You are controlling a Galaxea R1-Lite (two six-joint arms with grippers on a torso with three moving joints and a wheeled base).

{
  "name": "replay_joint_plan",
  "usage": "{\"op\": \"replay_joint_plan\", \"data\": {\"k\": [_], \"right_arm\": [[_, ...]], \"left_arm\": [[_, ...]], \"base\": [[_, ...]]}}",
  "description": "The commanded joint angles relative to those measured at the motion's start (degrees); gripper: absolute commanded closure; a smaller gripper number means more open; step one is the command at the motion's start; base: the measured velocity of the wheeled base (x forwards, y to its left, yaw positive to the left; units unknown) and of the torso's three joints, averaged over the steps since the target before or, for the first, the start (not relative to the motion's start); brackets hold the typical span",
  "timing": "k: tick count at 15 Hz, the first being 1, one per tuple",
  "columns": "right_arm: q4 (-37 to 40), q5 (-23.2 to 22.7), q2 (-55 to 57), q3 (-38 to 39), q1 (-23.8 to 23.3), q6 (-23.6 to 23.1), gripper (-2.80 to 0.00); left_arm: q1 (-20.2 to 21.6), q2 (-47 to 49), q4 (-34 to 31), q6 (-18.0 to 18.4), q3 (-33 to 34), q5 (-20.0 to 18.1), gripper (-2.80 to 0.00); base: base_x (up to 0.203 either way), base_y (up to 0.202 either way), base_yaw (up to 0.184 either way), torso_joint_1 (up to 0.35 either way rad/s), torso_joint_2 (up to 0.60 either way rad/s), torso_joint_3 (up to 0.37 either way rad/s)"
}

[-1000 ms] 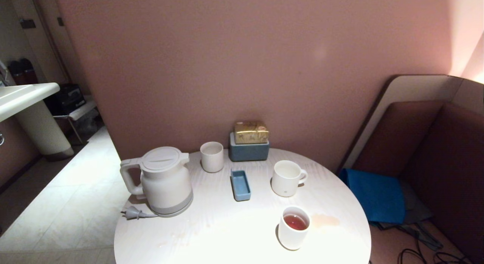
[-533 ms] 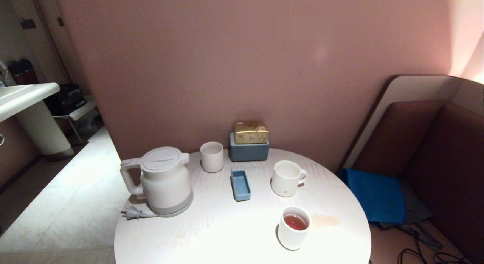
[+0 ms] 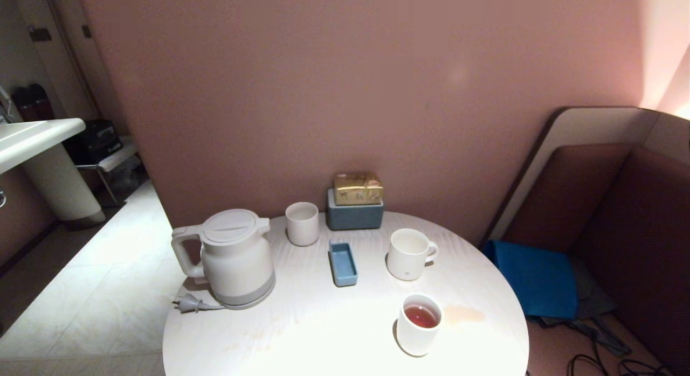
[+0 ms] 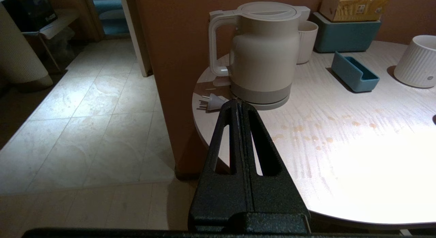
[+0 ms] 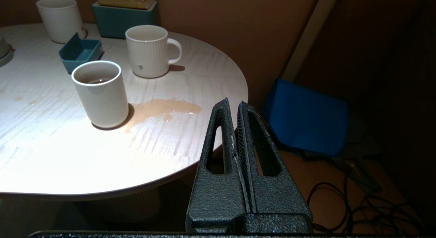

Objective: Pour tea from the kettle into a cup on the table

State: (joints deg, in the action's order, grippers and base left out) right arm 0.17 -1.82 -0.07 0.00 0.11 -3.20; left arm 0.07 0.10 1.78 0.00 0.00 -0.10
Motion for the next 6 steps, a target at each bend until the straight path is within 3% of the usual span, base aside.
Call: {"op": "replay_joint_plan", "data": {"k": [1, 6], "right_arm": [[-0.08, 0.06, 0.07, 0.00, -0.02, -0.40, 0.00], [0.01, -0.03, 0.07, 0.00, -0.02, -0.32, 0.00]], "left_arm": [[0.01, -0.01, 0.07, 0.00, 0.00, 0.01, 0.00], [0.01, -0.01, -0.02, 0.00, 0.00, 0.01, 0.00]], "base": [[0.000, 0.000, 0.000, 0.000, 0.00, 0.000], [0.000, 0.000, 0.000, 0.000, 0.00, 0.000]]}}
